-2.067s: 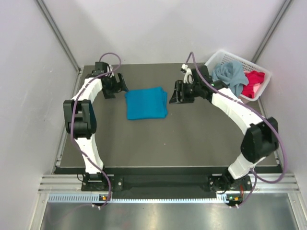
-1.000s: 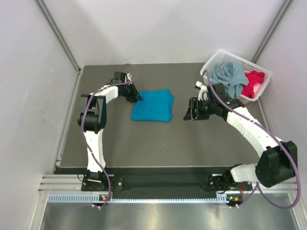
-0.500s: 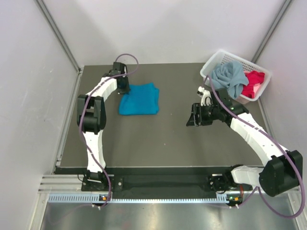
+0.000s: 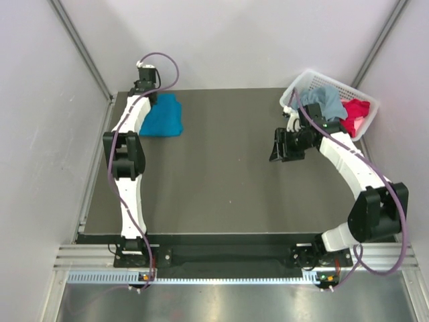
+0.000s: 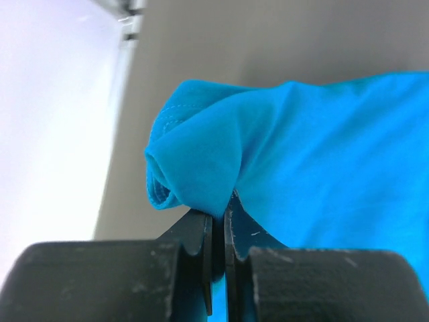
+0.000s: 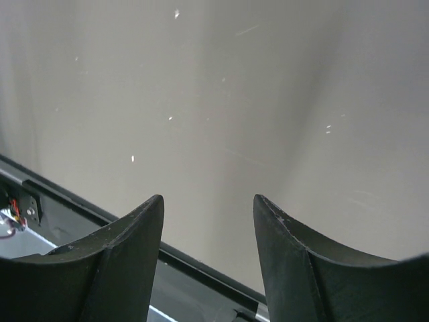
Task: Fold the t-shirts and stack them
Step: Neatly place the folded tshirt to the corner
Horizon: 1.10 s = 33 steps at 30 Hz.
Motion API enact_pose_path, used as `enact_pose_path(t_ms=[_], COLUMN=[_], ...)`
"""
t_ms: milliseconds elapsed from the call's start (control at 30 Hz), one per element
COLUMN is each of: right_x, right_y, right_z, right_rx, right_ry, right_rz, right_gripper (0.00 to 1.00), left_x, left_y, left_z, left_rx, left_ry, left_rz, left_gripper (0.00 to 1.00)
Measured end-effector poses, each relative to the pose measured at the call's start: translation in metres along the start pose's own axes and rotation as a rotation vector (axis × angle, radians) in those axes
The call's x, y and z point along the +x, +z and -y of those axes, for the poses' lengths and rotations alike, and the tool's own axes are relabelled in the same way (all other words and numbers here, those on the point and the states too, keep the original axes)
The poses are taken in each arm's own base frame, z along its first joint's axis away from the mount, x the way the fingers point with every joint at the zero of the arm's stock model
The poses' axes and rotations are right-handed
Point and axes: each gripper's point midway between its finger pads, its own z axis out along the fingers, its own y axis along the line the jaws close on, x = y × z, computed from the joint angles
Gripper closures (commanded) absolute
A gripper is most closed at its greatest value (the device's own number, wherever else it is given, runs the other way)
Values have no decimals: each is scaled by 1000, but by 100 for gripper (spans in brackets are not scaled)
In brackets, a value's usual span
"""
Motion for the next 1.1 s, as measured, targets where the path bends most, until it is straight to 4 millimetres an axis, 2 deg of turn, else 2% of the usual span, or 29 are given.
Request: enact_pose_path(t_ms=[300, 467, 667, 833, 1100], right_x=[-31, -43, -49, -53, -56], right_y=[6, 15, 21, 22, 29], right_z=[21, 24, 25, 23, 20], right_rx=[39, 36, 38, 37, 35], right_ry=[67, 85, 113, 135, 163], right_rz=[-12, -24, -37, -34, -45], right_gripper=[45, 45, 45, 46, 46], left_x=[28, 17, 1, -4, 0], left_y=[47, 63, 75, 84, 105], left_z=[-61, -89, -119, -127, -110], left_rx=[-185, -239, -243, -232, -187], left_ry=[124, 145, 124, 117, 120], left_rz=[-65, -35, 22, 55, 94], left_gripper=[100, 100, 100, 100, 100])
